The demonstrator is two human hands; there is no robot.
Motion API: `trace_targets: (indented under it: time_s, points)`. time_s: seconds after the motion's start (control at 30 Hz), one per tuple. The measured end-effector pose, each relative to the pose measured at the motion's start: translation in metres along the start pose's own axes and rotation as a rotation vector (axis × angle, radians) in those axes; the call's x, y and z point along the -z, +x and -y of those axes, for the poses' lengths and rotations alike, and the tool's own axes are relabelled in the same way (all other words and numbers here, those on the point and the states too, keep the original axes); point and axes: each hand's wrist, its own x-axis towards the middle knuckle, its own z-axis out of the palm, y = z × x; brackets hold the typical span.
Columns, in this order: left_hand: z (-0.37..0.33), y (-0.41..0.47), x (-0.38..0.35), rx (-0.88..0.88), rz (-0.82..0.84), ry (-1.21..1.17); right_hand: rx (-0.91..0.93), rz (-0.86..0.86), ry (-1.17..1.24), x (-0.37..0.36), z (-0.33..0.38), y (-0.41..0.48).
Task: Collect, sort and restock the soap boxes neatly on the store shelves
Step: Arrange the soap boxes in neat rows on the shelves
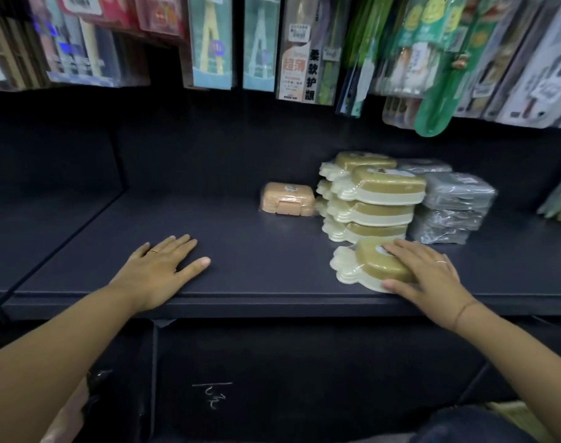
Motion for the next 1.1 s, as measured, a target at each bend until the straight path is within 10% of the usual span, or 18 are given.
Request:
trace_targets:
  time_s: [0.37, 0.5, 0.7, 0.87, 1.1]
  points:
    - [0.005, -0.038, -0.003, 0.044, -0.023, 0.046, -0.016, -0.017, 0.026, -0.008, 0.017, 0.014]
    - [0.031, -0.114, -0.006, -0.134, -0.070, 0.072, 0.283, -0.123, 0.200, -0.008, 0.087, -0.014]
    - [0.135, -0.246, -0.034, -0.067, -0.172, 0.135, 0.735, 0.368, 0.422, -0.088, 0.239, -0.070]
    - [0.218, -0.292, -0.037, 0.180, -0.032, 0.118, 0.642, 0.542, 0.509, -0.174, 0.345, -0.078]
    - [0.274, -0.249, -0.015, 0.153, -0.345, 0.122, 0.321, 0.519, 0.594, -0.224, 0.408, -0.058]
